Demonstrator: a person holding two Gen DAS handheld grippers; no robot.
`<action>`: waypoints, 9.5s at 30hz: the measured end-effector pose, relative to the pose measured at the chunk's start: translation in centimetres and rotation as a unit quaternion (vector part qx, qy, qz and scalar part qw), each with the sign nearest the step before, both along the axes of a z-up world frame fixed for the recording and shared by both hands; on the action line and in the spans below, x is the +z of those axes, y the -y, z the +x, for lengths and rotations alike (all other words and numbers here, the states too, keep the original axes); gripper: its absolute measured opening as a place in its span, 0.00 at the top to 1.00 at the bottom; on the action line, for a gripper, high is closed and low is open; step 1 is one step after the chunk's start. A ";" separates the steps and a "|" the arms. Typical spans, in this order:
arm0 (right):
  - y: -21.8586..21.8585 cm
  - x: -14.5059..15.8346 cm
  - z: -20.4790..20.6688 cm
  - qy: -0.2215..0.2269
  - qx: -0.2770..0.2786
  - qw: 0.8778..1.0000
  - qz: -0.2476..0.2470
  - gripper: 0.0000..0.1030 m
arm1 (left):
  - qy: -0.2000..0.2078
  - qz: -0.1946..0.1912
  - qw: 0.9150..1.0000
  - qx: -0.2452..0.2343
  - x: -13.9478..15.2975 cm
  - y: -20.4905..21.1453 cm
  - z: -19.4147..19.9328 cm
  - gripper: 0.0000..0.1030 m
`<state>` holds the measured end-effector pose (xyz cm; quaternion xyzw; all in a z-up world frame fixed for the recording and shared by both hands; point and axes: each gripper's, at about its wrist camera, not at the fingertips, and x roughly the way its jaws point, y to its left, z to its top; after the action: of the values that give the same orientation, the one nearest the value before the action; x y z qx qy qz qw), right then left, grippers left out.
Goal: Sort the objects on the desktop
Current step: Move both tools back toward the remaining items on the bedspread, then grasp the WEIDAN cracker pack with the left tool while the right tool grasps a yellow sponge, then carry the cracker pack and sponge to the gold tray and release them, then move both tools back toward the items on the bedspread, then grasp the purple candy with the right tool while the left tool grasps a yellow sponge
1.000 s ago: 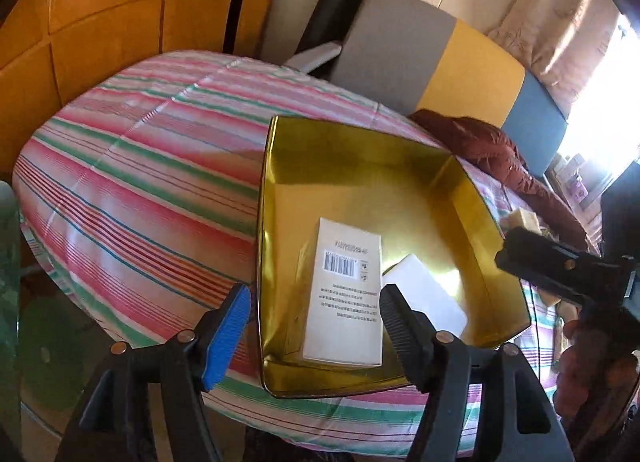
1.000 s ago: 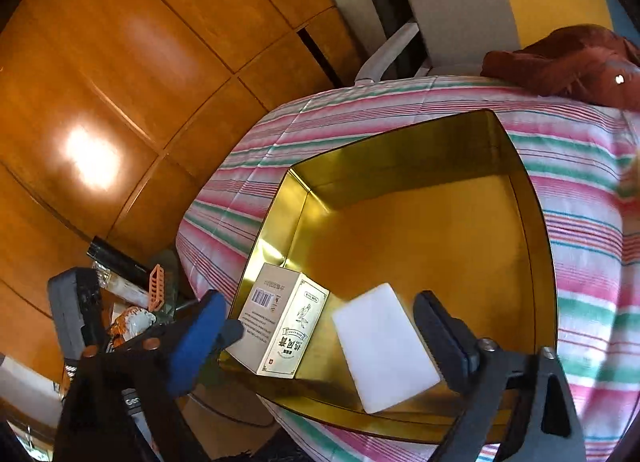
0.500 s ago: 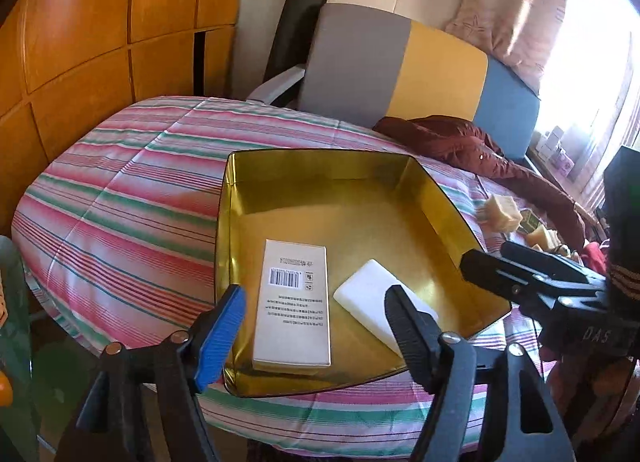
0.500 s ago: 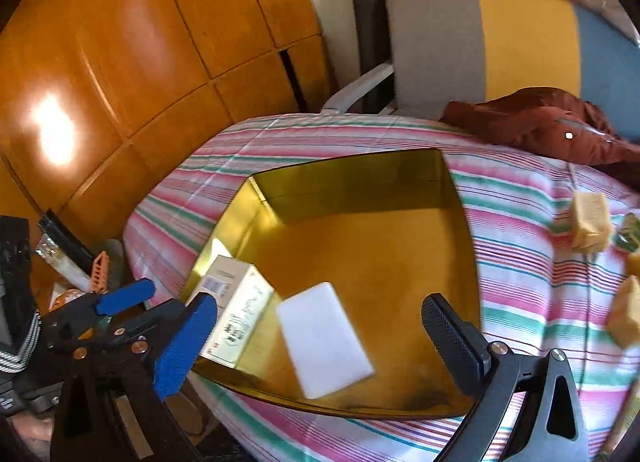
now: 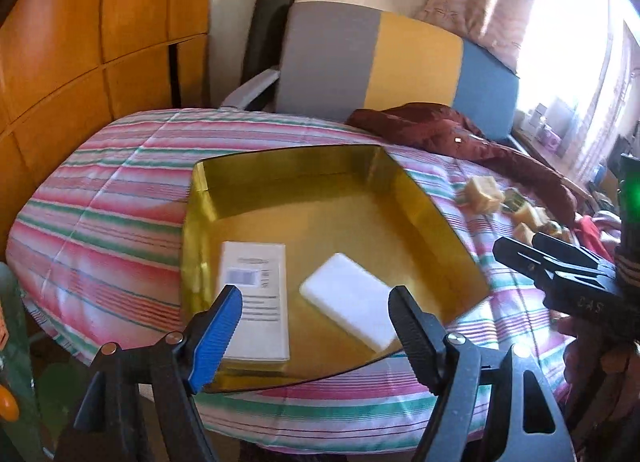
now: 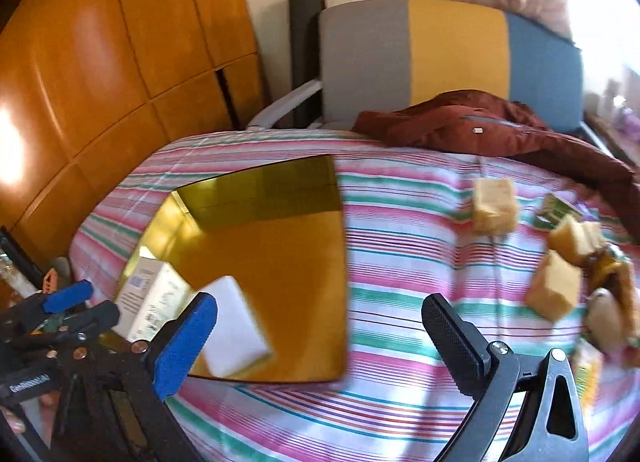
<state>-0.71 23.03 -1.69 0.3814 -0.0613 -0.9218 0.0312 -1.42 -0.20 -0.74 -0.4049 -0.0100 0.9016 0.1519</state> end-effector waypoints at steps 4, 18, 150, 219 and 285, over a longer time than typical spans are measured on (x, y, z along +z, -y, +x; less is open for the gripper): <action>-3.6 0.1 1.2 0.001 -0.046 0.999 0.007 0.00 | 0.001 -0.012 1.000 -0.010 0.2 -1.7 -0.1 0.25; -18.9 0.4 6.9 0.018 -0.213 0.977 -0.014 0.00 | 0.017 0.000 0.992 -0.125 1.4 -9.1 0.7 0.25; -0.2 -1.2 -7.8 0.062 0.075 0.962 -0.257 0.60 | 0.032 -0.013 0.996 0.080 -2.8 2.1 -13.0 0.54; -8.7 -3.5 1.7 0.046 -0.101 0.988 -0.105 0.00 | -0.015 -0.033 0.996 -0.085 -0.1 -9.9 -0.2 0.44; -39.3 -8.1 -12.3 0.110 -0.261 0.944 -0.167 0.62 | 0.079 -0.028 0.979 -0.186 -3.8 -31.9 -13.7 0.44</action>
<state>-13.04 62.31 -9.77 0.4407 -0.3154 -0.8261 -0.1544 -15.08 31.66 -4.53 -0.4737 0.0792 0.8226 0.3042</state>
